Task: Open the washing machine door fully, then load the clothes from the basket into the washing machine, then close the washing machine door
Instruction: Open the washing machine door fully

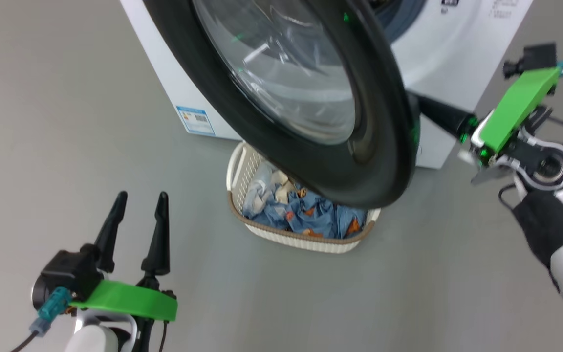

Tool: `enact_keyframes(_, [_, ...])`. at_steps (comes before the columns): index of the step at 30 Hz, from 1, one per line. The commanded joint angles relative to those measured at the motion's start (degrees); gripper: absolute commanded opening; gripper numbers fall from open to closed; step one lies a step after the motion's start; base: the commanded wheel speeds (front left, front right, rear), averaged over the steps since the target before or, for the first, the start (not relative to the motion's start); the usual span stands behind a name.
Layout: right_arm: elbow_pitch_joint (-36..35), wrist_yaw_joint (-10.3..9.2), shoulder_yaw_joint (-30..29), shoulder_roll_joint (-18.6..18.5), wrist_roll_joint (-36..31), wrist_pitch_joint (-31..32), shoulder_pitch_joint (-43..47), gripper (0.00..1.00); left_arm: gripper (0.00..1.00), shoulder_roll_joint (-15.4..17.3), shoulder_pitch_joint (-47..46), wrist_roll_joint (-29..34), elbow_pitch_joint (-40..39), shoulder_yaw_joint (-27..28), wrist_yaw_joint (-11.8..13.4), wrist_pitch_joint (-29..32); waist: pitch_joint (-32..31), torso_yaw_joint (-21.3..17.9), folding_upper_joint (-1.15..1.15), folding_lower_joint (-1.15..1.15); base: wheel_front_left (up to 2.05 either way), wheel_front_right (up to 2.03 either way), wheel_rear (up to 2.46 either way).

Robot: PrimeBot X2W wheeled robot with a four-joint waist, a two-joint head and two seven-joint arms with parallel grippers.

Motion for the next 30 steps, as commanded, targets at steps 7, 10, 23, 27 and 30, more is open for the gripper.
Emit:
enact_keyframes(7, [-5.1, 0.11, 0.6, 0.9, 2.1, 1.7, 6.4, 0.0, 1.0, 1.5, 1.0, 1.1, 0.2, 1.9, -0.2, -0.4, -5.0, 3.5, 0.0, 0.0, 0.0, 0.0, 0.0])
enact_keyframes(10, [-5.9, 0.11, 0.6, 1.3, 2.4, 2.2, 8.5, 0.0, 1.0, 1.5, 1.4, 1.4, 0.5, 1.8, -0.2, -0.4, -6.0, 4.7, 0.0, 0.0, 0.0, 0.0, 0.0])
enact_keyframes(23, [-8.1, 0.11, -0.1, 3.3, 3.9, 4.4, 14.7, 0.0, 1.0, 2.0, 2.6, 1.9, 2.7, 1.5, -0.2, -0.4, -8.6, 11.1, 0.0, 0.0, 0.0, 0.0, 0.0])
enact_keyframes(27, [-9.4, 0.11, -0.5, 4.3, 4.0, 4.9, 15.6, 0.0, 1.0, 2.3, 2.5, 1.8, 3.3, 1.4, -0.2, -0.4, -8.7, 12.6, 0.0, 0.0, 0.0, 0.0, 0.0])
enact_keyframes(30, [-9.8, 0.11, -0.6, 5.2, 3.9, 5.1, 15.9, 0.0, 1.0, 2.5, 2.3, 1.7, 3.8, 1.3, -0.2, -0.4, -8.8, 13.4, 0.0, 0.0, 0.0, 0.0, 0.0])
